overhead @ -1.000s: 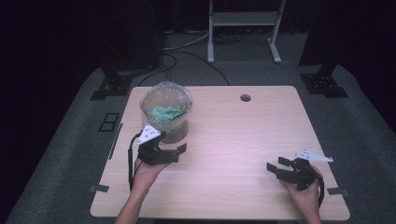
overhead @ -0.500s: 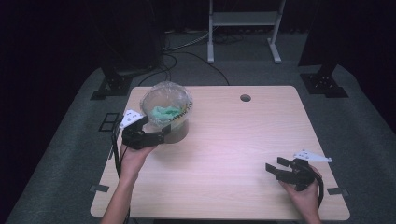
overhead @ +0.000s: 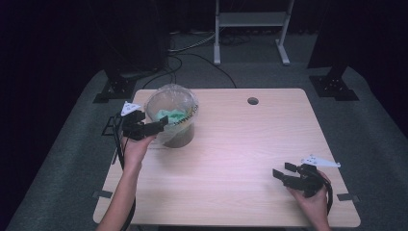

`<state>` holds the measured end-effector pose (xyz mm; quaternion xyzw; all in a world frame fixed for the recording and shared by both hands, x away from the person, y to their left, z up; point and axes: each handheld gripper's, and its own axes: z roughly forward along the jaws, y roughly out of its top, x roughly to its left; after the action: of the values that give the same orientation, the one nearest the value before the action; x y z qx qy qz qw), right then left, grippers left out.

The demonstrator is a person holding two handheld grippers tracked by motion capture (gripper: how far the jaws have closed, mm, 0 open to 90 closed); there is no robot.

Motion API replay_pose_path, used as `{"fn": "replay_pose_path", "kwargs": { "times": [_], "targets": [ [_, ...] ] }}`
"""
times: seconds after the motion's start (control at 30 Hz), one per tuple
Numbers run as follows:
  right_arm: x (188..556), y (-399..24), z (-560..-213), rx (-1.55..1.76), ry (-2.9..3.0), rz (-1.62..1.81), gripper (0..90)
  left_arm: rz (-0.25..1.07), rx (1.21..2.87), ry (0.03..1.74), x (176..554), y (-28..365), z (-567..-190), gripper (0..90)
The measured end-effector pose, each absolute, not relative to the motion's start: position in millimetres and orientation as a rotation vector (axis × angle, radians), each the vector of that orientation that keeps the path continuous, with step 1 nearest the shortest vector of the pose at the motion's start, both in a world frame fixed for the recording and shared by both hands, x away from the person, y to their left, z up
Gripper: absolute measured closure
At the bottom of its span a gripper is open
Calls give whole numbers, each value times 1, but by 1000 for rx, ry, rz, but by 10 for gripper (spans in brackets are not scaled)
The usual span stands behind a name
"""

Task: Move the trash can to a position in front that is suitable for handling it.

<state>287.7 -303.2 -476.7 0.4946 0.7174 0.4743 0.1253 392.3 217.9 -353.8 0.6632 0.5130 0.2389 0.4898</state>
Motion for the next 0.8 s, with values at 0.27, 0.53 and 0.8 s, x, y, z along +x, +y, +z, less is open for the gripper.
{"fn": "replay_pose_path", "kwargs": {
  "times": [0.27, 0.53, 0.8],
  "targets": [
    [288, -302, -478, 1441, 2096, 1382, 304, 580, 1611, 1294, 410, 221, -359, 130],
    [287, -302, -478, 1441, 2099, 1384, 304, 573, 1667, 1311, 413, 222, -365, 213],
    [287, -301, -478, 1437, 2103, 1382, 304, 556, 1686, 1299, 410, 222, -364, 227]
  ]
}}
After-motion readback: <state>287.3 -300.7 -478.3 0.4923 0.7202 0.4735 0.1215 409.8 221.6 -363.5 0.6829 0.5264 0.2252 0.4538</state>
